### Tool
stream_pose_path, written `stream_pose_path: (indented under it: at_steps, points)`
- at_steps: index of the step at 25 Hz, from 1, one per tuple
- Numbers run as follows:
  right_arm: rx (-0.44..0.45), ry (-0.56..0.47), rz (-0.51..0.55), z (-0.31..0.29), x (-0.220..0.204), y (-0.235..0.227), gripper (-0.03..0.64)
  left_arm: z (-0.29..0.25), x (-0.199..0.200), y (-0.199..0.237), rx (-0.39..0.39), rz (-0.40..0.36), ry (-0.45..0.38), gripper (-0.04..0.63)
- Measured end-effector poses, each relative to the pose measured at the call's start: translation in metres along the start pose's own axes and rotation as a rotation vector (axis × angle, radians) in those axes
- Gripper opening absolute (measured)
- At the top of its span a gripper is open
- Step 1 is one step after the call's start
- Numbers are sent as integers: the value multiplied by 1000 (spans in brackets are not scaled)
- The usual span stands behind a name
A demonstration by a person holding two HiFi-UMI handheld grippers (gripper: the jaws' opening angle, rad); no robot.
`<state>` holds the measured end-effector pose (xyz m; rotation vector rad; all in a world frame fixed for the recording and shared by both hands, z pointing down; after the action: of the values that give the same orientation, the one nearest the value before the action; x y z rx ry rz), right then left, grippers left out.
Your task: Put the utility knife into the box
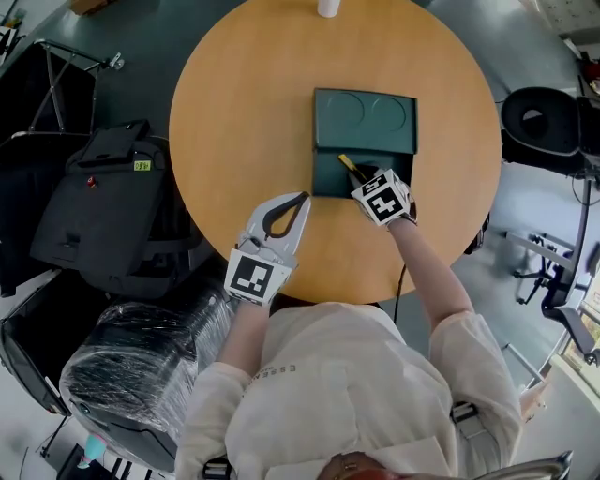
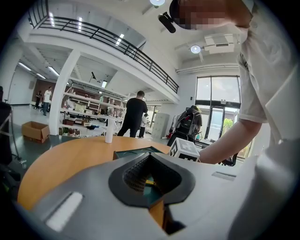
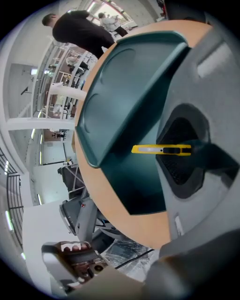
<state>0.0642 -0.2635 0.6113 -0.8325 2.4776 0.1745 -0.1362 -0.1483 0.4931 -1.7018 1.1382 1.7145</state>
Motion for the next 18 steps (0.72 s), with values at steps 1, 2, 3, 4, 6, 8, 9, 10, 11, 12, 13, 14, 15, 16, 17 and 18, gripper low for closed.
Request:
stream_pose_path:
  at_steps: [1,2,3,4,6,8,9,10,11,12,13,14,15,16,17,18]
  points:
    - [-7,10,13,-2,-1,0,57,0,-1,1,1,-2,3,17]
    - [-14,18,27,-4,-1,-1,57,1,-1,3,2,-3,5,17]
    - [-19,23,40,-6,-2,0,57,1,0,4,1,-3,6,17]
    - [-22,27,48,-8,-3,0,57,1,2,5,-1,-2,6,17]
    - [-23,32,54,-9,-3,0,57,2,3,6,-3,1,10,17]
    - [-20,22,46,-5,-2,1,82,3,2,8,-2,8,10,17]
    - [-26,1,43,1,1,1,98,3,2,8,-4,10,8,17]
    - [-39,-33,42,8,5,2,98,3,3,8,-6,7,6,17]
    - [-55,-78,41,19,9,4,98,3,3,8,-8,3,4,17]
    - [-69,-132,36,31,13,6,98,2,4,7,-10,1,3,17]
    - [-82,-194,27,45,18,9,97,1,6,5,-14,2,2,17]
    - [-95,-261,15,61,22,11,95,-1,9,2,-17,3,0,17]
    - [-111,-330,2,77,25,13,90,-3,12,-1,-20,2,-5,17]
    - [-133,-397,-11,94,27,14,56,-5,17,-5,-22,-3,-14,17]
    - [-156,-457,-24,110,27,16,3,-7,22,-10,-23,-12,-26,17]
    - [-178,-509,-38,125,25,18,-8,-8,27,-16,-23,-22,-40,17]
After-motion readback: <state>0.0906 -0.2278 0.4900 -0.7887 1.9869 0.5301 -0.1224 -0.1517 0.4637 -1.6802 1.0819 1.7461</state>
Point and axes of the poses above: the fingertips, and each gripper's own axes: z backward along the fingers, y to its left, x out of its top, the point moved 10 cm from there along z, backward along the fingers, and after that the axes turned 6 degrees about -y, right-handed, at the moved point
